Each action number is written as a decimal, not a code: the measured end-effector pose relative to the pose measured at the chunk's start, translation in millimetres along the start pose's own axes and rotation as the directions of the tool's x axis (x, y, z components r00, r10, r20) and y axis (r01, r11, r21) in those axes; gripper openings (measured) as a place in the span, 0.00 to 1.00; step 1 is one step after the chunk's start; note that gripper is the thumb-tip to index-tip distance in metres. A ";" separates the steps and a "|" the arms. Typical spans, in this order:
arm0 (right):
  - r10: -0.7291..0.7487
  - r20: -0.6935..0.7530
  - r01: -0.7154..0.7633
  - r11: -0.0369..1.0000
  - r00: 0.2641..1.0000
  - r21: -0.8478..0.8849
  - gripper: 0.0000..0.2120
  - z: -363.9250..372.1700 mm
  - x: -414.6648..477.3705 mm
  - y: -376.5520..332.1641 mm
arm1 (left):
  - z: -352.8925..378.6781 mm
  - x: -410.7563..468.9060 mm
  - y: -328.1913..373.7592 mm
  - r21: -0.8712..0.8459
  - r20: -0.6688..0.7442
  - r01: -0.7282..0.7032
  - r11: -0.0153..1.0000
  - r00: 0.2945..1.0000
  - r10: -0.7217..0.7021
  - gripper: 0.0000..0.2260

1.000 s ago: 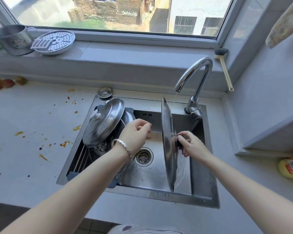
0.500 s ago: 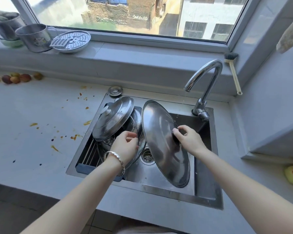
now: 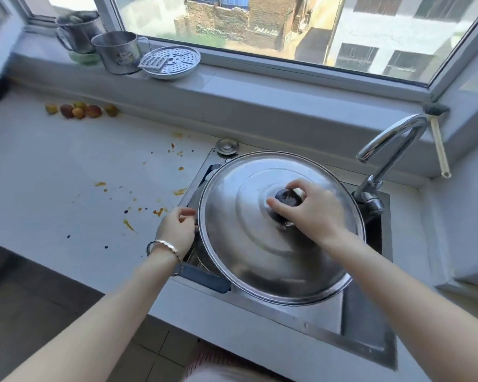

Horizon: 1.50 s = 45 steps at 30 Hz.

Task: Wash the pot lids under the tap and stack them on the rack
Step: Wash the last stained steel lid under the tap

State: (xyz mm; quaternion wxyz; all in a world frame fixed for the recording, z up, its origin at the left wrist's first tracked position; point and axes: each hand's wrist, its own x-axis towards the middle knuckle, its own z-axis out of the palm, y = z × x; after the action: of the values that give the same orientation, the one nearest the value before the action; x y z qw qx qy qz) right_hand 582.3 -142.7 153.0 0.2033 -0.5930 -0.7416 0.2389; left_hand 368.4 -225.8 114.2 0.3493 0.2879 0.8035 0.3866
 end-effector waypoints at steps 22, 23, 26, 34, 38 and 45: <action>-0.119 0.389 0.356 0.696 0.913 -0.623 0.19 186.2 48.8 -103.9 | -17.7 115.8 -100.3 0.189 0.492 0.314 0.931 0.790 -0.366 0.24; -0.102 0.381 0.336 0.707 0.919 -0.622 0.20 184.7 48.5 -103.1 | -16.7 116.3 -103.8 0.181 0.499 0.303 0.936 0.792 -0.353 0.24; -0.074 0.379 0.326 0.677 0.922 -0.660 0.26 183.3 43.4 -92.2 | -15.5 120.8 -111.4 0.188 0.531 0.253 0.949 0.786 -0.315 0.20; 0.032 0.464 0.273 0.772 0.885 -0.574 0.27 176.5 42.2 -92.3 | -17.0 122.2 -118.2 0.338 0.518 0.074 0.938 0.818 -0.251 0.20; -0.010 0.429 0.254 0.818 0.903 -0.516 0.17 162.7 44.1 -95.6 | -18.7 119.7 -111.7 0.410 0.476 0.047 0.911 0.841 -0.258 0.17; -0.098 0.447 0.352 0.769 0.889 -0.533 0.13 128.8 44.9 -85.7 | -18.1 117.5 -94.1 0.495 0.446 0.083 0.865 0.830 -0.335 0.15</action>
State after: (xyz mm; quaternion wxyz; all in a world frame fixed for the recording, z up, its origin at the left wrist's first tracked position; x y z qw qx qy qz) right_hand 430.3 -129.0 101.5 -0.1207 -0.4704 -0.8706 0.0787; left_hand 266.8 -197.7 5.3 0.5161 0.3625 0.7742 0.0537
